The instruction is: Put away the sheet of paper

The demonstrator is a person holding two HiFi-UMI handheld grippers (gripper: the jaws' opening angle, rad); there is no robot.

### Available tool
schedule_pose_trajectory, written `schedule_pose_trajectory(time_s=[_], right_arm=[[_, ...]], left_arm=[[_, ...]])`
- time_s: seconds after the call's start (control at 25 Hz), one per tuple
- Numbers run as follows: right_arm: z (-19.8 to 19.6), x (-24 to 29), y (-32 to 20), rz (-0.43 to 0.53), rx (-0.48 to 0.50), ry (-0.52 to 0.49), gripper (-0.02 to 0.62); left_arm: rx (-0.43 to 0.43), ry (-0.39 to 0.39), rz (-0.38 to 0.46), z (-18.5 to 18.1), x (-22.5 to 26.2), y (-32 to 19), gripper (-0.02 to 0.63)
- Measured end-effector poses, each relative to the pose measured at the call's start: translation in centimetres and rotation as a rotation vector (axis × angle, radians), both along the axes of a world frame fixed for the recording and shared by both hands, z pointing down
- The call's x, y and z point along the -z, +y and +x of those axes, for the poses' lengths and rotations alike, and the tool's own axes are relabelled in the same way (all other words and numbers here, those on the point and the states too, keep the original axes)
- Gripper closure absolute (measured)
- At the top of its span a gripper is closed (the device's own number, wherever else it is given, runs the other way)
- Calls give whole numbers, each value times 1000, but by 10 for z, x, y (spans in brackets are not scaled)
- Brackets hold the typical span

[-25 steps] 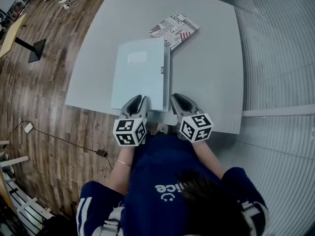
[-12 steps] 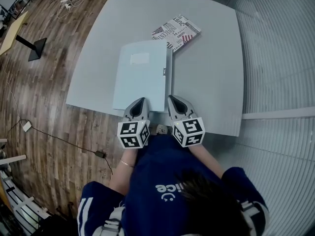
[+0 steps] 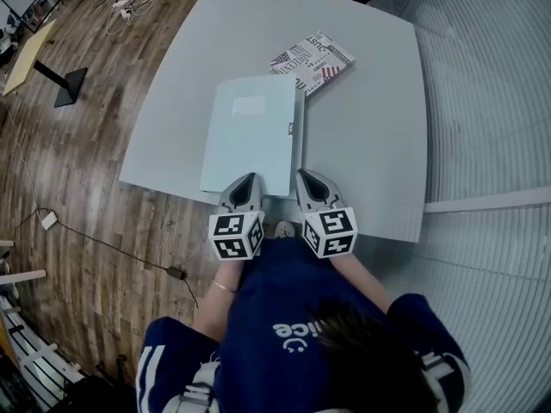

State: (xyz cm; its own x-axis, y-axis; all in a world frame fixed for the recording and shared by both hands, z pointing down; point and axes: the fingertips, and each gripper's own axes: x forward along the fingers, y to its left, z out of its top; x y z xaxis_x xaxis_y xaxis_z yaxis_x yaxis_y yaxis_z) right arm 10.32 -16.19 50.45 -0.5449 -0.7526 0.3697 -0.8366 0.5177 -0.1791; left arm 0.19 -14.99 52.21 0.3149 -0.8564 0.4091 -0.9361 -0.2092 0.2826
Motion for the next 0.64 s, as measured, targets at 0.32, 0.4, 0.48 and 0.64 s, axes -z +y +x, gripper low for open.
schedule_pose_trajectory(time_s=[0.32, 0.4, 0.48, 0.64], right_arm=[[1, -3, 7, -1, 0, 3, 586], [2, -4, 8, 0, -1, 4, 588], [1, -4, 10, 1, 1, 6, 587], [-2, -3, 13, 2, 8, 11, 587]], left_arm=[[11, -25, 18, -2, 1, 5, 601], [12, -28, 22, -2, 1, 5, 601], [14, -33, 25, -2, 2, 6, 601], [13, -39, 29, -1, 4, 8, 601]])
